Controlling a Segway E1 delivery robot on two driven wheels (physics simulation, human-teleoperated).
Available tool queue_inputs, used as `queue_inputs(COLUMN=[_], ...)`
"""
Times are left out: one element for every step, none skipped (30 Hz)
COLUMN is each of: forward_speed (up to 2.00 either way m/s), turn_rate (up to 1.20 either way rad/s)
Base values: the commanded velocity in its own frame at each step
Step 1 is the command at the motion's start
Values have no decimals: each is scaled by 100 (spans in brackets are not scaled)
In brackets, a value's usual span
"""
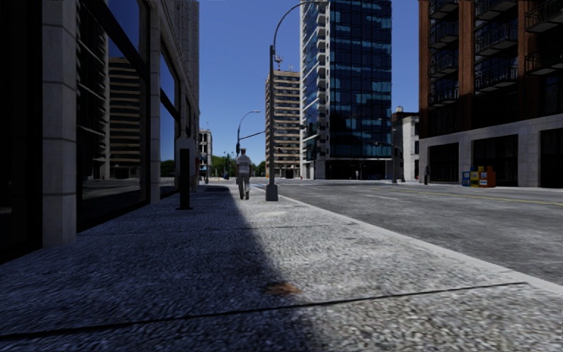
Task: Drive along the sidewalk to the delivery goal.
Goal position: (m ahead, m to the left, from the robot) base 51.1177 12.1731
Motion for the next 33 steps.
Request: queue_inputs(forward_speed=[200,200,200,200,200,200,200,200,200,200,200,200,200,200,200,200,200,200,200,200,200,200,200,200,200,200,200,200,200,200,200,200,200], turn_rate=[40,40,40,40,40,40,40,36,36,21,14,5,0,0,0,0,0,0,0,0,0,0,4,27,45,45,51,50,26,0,0,0,0])
